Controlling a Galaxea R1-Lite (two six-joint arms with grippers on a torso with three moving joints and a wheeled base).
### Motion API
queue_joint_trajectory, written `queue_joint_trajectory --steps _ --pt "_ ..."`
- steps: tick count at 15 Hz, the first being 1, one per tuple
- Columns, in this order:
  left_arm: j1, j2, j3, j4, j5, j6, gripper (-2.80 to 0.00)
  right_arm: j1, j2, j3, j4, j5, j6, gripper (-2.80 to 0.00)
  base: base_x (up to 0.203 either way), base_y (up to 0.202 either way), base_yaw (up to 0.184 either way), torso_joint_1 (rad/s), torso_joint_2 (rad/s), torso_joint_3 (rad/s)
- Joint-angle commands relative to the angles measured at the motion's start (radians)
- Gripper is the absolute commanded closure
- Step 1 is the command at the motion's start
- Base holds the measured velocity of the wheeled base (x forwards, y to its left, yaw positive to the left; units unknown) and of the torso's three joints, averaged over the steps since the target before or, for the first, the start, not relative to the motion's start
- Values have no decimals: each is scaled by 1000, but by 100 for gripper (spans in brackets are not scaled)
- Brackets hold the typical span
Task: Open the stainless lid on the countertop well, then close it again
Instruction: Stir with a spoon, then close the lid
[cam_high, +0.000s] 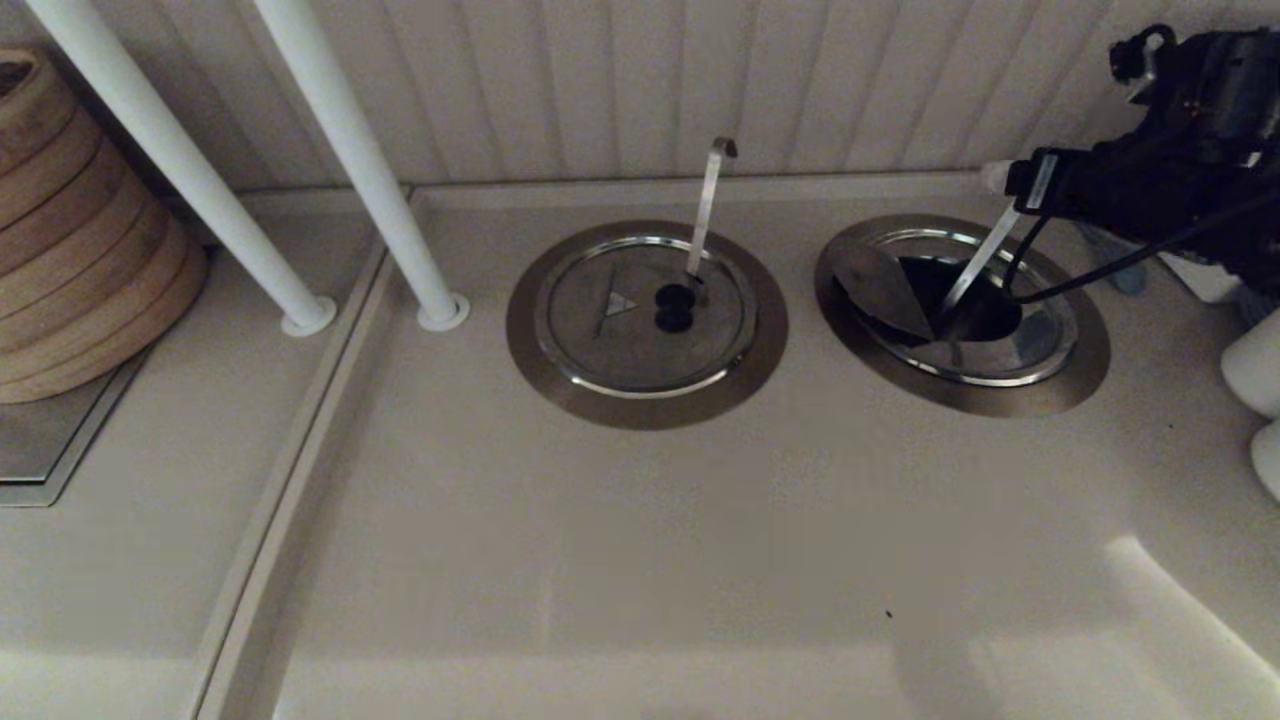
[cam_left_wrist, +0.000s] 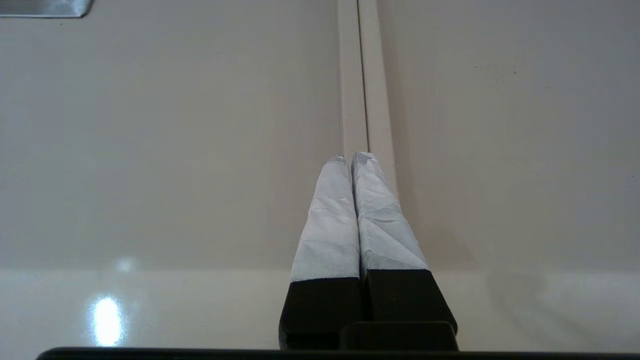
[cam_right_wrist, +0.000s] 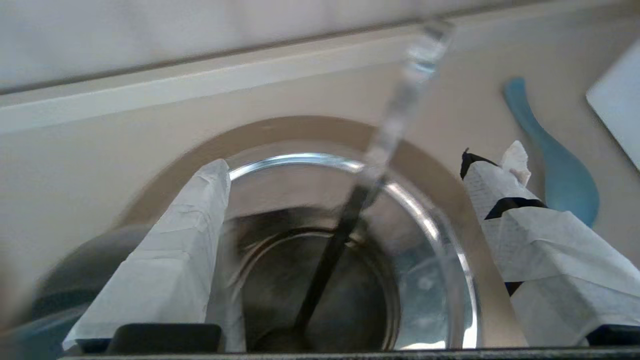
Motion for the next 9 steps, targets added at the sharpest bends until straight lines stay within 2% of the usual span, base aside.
queue_joint_trajectory --steps 1,3,6,9 --pt "0 1 0 0 1 0 0 55 -128 95 12 45 -7 -280 0 0 0 0 0 0" --pt "0 1 0 0 0 0 0 115 -192 202 23 74 -86 -280 0 0 0 0 0 0" --pt "0 1 0 0 1 0 0 190 -255 395 18 79 -322 -280 0 0 0 0 0 0" --pt "0 1 0 0 1 0 0 302 -272 497 -3 37 -402 -280 0 0 0 0 0 0"
